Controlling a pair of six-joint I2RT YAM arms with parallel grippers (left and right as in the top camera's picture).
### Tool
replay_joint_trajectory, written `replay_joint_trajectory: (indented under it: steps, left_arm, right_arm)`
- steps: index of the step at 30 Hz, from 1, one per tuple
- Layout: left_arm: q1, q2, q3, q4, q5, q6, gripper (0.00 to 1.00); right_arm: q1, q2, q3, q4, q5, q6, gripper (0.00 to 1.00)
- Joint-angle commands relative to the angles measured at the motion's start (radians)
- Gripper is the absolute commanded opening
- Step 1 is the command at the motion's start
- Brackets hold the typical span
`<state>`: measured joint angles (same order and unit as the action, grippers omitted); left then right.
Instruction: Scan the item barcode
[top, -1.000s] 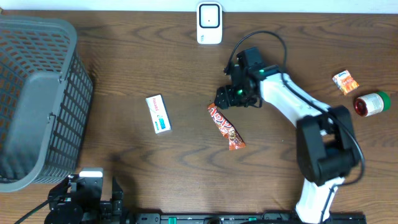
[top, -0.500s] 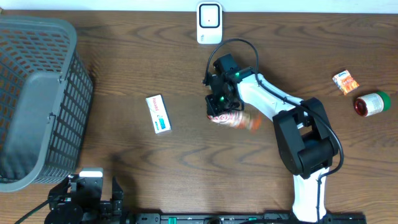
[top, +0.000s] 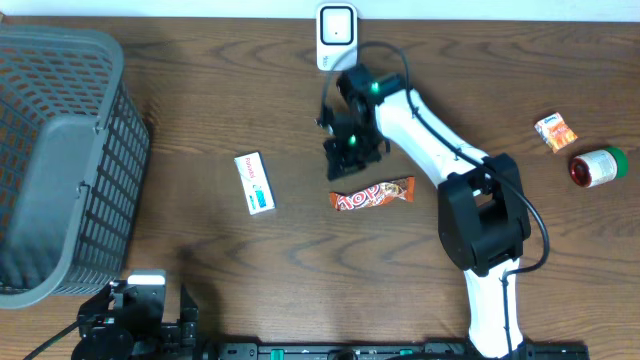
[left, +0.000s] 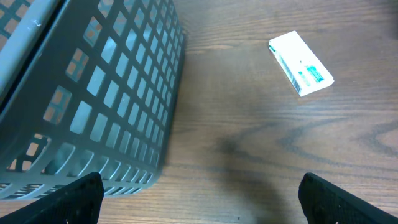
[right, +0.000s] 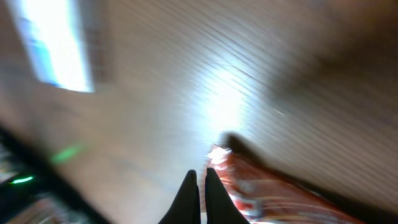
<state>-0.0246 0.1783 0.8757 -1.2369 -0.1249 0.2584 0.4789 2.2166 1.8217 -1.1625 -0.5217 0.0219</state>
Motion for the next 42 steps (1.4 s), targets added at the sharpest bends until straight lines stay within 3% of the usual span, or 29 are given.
replay_joint_trajectory:
  steps: [1, 4, 5, 6, 7, 8, 13, 15, 16, 20, 24, 29, 42]
  left_arm:
    - [-0.005, -0.005, 0.005, -0.001, 0.005, -0.002, 0.99]
    - [-0.005, -0.005, 0.005, -0.001, 0.005, -0.002, 0.99]
    - [-0.005, -0.005, 0.005, -0.001, 0.005, -0.002, 0.99]
    - [-0.005, -0.005, 0.005, -0.002, 0.005, -0.002, 0.99]
    - [-0.005, -0.005, 0.005, -0.002, 0.005, -0.002, 0.99]
    - [-0.005, -0.005, 0.005, -0.001, 0.005, -0.002, 0.99]
    - [-0.005, -0.005, 0.005, -0.001, 0.005, -0.002, 0.99]
    - [-0.005, -0.005, 0.005, -0.001, 0.005, -0.002, 0.99]
    - [-0.005, -0.005, 0.005, -0.001, 0.006, -0.002, 0.99]
    - [-0.005, -0.005, 0.005, -0.001, 0.006, -0.002, 0.99]
    - [-0.005, -0.005, 0.005, -0.001, 0.005, -0.002, 0.99]
    - [-0.005, -0.005, 0.005, -0.001, 0.006, -0.002, 0.99]
    - [-0.005, -0.005, 0.005, -0.002, 0.005, -0.002, 0.99]
  right_arm:
    - [0.002, -0.014, 0.157, -0.084, -0.358, -0.072, 0.01]
    - [-0.001, -0.014, 0.211, -0.135, -0.475, -0.098, 0.01]
    - [-0.001, -0.014, 0.219, -0.155, -0.375, -0.092, 0.01]
    - [0.002, -0.014, 0.219, -0.174, -0.248, -0.071, 0.11]
    - [0.012, -0.014, 0.219, -0.216, -0.030, -0.048, 0.30]
    - [0.022, -0.014, 0.219, -0.243, 0.093, -0.043, 0.35]
    - [0.112, -0.022, 0.219, -0.311, 0.390, -0.042, 0.40]
    - [0.154, -0.025, 0.219, -0.321, 0.490, -0.024, 0.47]
    - [0.180, -0.025, 0.219, -0.331, 0.565, 0.013, 0.57]
    - [0.279, -0.025, 0.196, -0.369, 0.821, 0.185, 0.58]
    - [0.341, -0.025, 0.153, -0.336, 0.898, 0.307, 0.60]
    - [0.397, -0.025, 0.024, -0.244, 0.914, 0.307, 0.73]
    - [0.415, -0.023, -0.201, -0.019, 0.951, 0.243, 0.76]
